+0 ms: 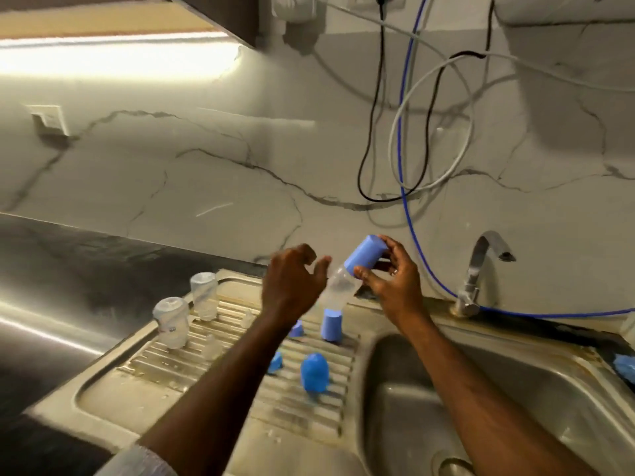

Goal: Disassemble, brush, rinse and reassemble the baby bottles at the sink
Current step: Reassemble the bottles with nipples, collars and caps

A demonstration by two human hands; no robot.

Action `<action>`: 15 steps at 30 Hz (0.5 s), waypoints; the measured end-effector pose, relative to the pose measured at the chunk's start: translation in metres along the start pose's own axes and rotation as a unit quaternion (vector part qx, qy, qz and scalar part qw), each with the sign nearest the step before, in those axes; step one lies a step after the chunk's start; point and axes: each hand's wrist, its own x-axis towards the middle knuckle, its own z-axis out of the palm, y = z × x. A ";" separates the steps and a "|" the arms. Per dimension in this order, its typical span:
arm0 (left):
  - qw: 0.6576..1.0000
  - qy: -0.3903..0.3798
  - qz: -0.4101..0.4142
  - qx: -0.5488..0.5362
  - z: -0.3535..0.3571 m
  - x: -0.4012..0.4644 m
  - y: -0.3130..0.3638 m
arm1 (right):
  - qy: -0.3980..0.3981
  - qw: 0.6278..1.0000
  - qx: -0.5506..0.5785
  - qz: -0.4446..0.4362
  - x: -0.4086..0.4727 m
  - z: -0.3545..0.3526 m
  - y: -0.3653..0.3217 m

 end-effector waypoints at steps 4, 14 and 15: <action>0.991 -0.071 -0.012 0.115 -0.063 0.053 -0.068 | -0.091 0.995 -0.016 -0.030 0.021 0.083 -0.011; 0.975 -0.139 -0.013 0.175 -0.132 0.097 -0.198 | -0.187 0.979 -0.075 0.032 0.049 0.243 0.018; 0.974 -0.141 -0.012 0.175 -0.133 0.098 -0.205 | -0.190 0.978 -0.081 0.037 0.051 0.251 0.021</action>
